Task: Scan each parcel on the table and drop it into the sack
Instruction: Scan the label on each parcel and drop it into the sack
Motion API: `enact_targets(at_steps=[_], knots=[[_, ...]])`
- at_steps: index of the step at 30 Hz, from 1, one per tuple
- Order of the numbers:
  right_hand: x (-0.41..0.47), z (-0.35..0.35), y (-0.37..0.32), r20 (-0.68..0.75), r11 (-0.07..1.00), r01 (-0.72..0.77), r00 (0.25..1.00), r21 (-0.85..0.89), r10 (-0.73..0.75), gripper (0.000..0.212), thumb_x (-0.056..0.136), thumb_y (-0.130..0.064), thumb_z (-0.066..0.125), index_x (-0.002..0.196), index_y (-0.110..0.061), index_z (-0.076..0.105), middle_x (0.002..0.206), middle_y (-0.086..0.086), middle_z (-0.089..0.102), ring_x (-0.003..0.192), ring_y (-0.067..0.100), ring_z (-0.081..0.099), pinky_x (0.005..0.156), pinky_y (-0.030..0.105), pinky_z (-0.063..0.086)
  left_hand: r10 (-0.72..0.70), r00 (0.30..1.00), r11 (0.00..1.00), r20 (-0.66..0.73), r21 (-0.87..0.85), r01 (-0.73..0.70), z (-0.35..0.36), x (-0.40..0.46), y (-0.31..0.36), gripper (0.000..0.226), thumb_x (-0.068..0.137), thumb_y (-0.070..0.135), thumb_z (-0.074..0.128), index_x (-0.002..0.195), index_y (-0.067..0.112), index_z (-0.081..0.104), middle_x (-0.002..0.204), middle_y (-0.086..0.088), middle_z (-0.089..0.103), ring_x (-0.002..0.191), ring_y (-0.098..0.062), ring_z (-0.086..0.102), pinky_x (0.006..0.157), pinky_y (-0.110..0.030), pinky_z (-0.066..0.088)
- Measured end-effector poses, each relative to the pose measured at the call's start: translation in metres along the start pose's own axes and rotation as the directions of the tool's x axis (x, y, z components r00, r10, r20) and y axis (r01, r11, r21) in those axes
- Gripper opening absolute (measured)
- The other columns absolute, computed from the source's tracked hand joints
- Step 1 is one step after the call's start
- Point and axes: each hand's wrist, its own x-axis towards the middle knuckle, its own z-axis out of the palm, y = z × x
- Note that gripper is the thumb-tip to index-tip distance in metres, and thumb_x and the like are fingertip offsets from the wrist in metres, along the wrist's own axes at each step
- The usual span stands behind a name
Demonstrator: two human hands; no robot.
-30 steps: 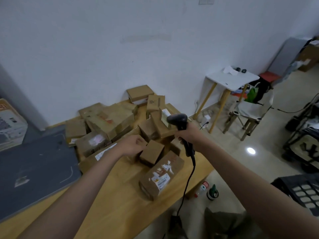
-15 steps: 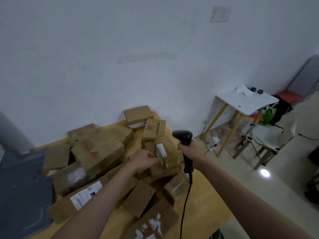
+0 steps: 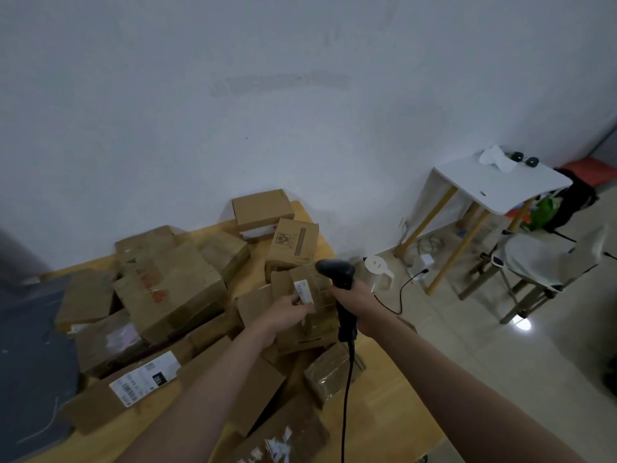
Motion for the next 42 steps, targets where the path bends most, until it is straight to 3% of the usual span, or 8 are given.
enact_targets(at_steps=[4,9,12,16,22,27,37,42], knots=[[-0.010,0.000,0.002,-0.031,1.000,0.016,0.999,0.024,-0.015,0.017,0.095,-0.015,0.060,0.112,-0.016,0.060,0.093,0.009,0.062,0.089,0.025,0.060,0.080,0.041,0.052,0.026,0.999,0.998,-0.028,-0.049,-0.028,0.003,-0.009,-0.009,0.050,0.090,0.037,0.066,0.137,0.025,0.052,0.118,0.006,0.062,0.103,-0.010,0.058,0.074,-0.023,0.045],[-0.046,0.002,0.003,-0.048,0.994,0.028,0.999,0.105,-0.023,0.024,0.093,-0.015,0.066,0.116,-0.014,0.059,0.106,0.016,0.064,0.100,0.032,0.063,0.092,0.049,0.057,0.156,0.975,0.973,-0.156,-0.145,-0.179,-0.007,-0.030,-0.023,0.033,0.091,0.031,0.066,0.123,0.033,0.056,0.118,0.009,0.062,0.106,-0.009,0.060,0.092,-0.033,0.053],[-0.073,0.010,0.006,-0.037,0.978,0.028,0.999,0.205,-0.021,0.021,0.094,-0.015,0.067,0.113,-0.017,0.059,0.112,0.014,0.063,0.103,0.030,0.062,0.094,0.050,0.057,0.244,0.941,0.935,-0.235,-0.201,-0.292,-0.016,-0.054,-0.030,0.017,0.097,0.027,0.061,0.105,0.042,0.059,0.116,0.015,0.060,0.101,-0.002,0.060,0.078,-0.023,0.053],[-0.113,0.034,0.010,0.007,0.955,0.054,0.998,0.292,-0.059,0.014,0.096,-0.017,0.066,0.107,-0.022,0.059,0.111,0.009,0.062,0.103,0.026,0.061,0.096,0.045,0.055,0.292,0.921,0.895,-0.258,-0.264,-0.358,-0.034,-0.098,-0.049,0.013,0.096,0.029,0.063,0.107,0.035,0.066,0.115,0.015,0.061,0.099,-0.007,0.064,0.070,-0.022,0.055],[-0.167,0.086,0.026,0.079,0.900,0.070,0.990,0.431,-0.115,0.032,0.094,-0.010,0.067,0.124,-0.018,0.059,0.118,0.008,0.068,0.107,0.028,0.067,0.090,0.045,0.060,0.240,0.932,0.838,-0.273,-0.426,-0.341,-0.070,-0.164,-0.101,0.030,0.085,0.027,0.077,0.113,0.034,0.068,0.128,0.005,0.060,0.115,-0.016,0.060,0.078,-0.030,0.057],[-0.202,0.128,0.042,0.183,0.861,0.001,0.977,0.508,-0.109,0.041,0.092,-0.008,0.069,0.131,-0.016,0.058,0.124,0.007,0.067,0.113,0.027,0.067,0.093,0.046,0.059,0.151,0.936,0.806,-0.317,-0.510,-0.302,-0.092,-0.212,-0.144,0.074,0.065,0.038,0.089,0.130,0.023,0.057,0.122,0.005,0.064,0.109,-0.012,0.063,0.087,-0.030,0.053],[-0.243,0.181,0.051,0.222,0.829,-0.042,0.970,0.557,-0.101,0.042,0.091,-0.008,0.070,0.132,-0.015,0.061,0.127,0.011,0.068,0.112,0.030,0.069,0.092,0.046,0.060,0.202,0.871,0.920,-0.448,-0.217,-0.325,-0.100,-0.260,-0.196,0.098,0.056,0.056,0.091,0.141,0.043,0.043,0.129,0.014,0.048,0.116,-0.003,0.048,0.089,-0.027,0.047],[-0.244,0.183,0.035,0.155,0.896,0.039,0.981,0.442,-0.119,0.025,0.093,-0.008,0.068,0.117,-0.012,0.068,0.111,0.013,0.072,0.095,0.022,0.070,0.063,0.025,0.057,0.297,0.742,0.939,-0.601,0.044,-0.340,-0.111,-0.267,-0.195,0.088,0.061,0.045,0.089,0.137,0.032,0.045,0.129,0.008,0.046,0.116,-0.007,0.046,0.080,-0.019,0.040]])
